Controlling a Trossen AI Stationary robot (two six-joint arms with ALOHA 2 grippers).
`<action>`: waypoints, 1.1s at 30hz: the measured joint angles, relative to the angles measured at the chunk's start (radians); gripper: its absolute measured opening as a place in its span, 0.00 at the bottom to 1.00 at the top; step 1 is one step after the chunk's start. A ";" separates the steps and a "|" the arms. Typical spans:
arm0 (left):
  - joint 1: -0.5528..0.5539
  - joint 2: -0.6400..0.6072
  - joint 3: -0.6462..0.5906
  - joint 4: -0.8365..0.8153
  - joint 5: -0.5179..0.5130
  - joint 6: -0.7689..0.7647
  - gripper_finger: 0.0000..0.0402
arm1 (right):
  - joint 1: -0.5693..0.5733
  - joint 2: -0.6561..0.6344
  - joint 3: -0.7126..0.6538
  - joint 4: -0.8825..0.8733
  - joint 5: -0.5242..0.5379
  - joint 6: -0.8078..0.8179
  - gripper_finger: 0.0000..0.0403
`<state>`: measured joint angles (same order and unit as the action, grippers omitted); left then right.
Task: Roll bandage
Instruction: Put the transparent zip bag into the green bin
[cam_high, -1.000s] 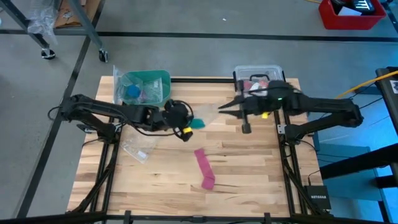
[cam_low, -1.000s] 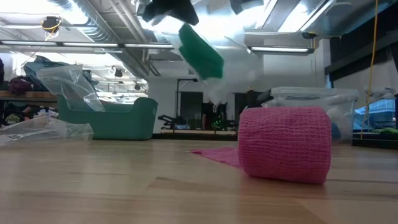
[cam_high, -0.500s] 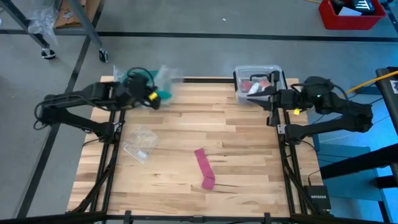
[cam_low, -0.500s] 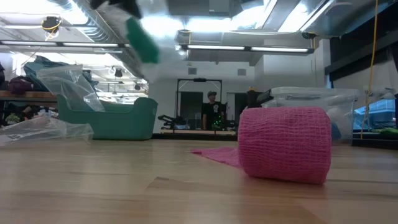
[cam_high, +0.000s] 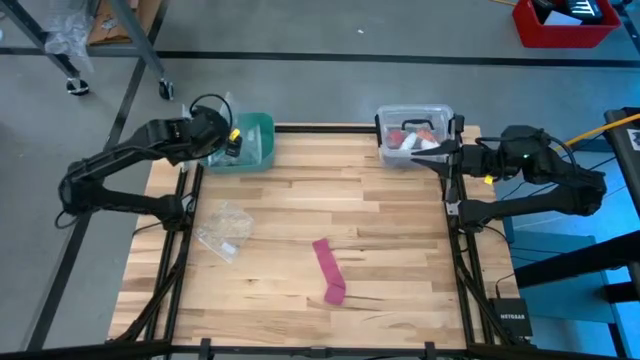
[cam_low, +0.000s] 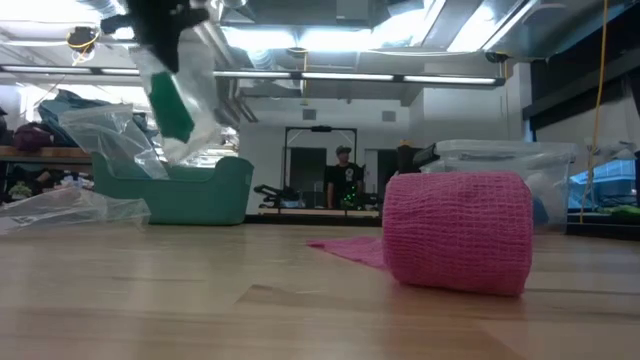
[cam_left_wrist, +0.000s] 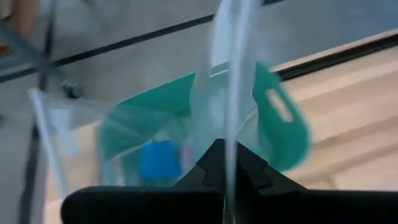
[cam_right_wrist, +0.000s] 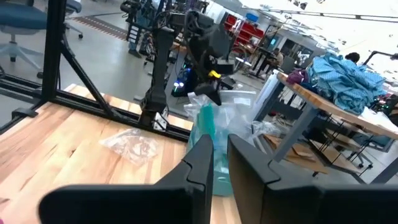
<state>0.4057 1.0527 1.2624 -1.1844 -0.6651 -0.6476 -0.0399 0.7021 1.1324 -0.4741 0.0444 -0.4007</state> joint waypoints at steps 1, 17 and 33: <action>0.024 0.000 -0.015 0.000 0.000 0.000 0.00 | 0.000 -0.002 0.000 -0.004 0.000 0.000 0.13; 0.318 0.001 -0.382 0.343 0.188 0.153 0.00 | 0.000 -0.006 0.000 -0.085 0.000 0.000 0.13; 0.420 0.001 -0.406 0.377 0.183 0.263 0.16 | 0.000 0.015 0.000 -0.107 0.001 0.000 0.13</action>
<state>0.8261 1.0534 0.8562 -0.8079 -0.4816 -0.3851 -0.0399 0.7175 1.1320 -0.5813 0.0450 -0.4007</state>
